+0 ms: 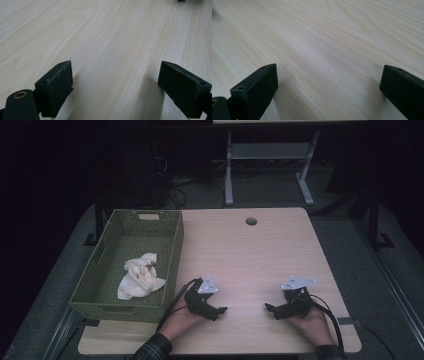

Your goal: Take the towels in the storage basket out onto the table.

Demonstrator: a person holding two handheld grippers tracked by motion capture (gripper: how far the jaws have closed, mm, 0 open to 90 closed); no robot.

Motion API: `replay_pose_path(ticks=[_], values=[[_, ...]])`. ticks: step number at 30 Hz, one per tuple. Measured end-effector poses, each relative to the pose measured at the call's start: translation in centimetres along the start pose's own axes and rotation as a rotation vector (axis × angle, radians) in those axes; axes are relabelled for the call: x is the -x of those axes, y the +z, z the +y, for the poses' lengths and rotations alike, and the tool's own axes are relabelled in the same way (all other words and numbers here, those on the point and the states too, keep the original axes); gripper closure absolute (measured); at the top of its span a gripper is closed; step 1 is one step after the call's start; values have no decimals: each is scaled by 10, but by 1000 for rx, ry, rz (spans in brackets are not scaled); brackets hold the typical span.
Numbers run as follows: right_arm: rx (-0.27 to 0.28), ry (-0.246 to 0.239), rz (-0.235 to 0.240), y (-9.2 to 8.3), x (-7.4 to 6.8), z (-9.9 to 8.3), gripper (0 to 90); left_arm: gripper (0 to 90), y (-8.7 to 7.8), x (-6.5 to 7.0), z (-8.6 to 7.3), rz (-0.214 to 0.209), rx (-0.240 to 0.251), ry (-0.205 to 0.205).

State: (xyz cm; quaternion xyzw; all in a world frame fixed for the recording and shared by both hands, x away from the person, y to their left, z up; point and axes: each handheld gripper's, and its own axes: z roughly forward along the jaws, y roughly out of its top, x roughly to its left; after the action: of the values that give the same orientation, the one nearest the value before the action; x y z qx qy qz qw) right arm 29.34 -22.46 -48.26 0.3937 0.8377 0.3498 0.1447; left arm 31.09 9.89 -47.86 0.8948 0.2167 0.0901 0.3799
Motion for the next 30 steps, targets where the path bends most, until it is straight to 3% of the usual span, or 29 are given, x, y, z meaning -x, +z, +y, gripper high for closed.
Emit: replay_pose_path(ticks=[22, 30], values=[[4, 1, -3, 0, 0, -1, 13, 123, -3, -2, 9, 15, -37, 1], [4, 1, -3, 0, 0, -1, 13, 123, -9, -5, 10, 9, -21, -30]])
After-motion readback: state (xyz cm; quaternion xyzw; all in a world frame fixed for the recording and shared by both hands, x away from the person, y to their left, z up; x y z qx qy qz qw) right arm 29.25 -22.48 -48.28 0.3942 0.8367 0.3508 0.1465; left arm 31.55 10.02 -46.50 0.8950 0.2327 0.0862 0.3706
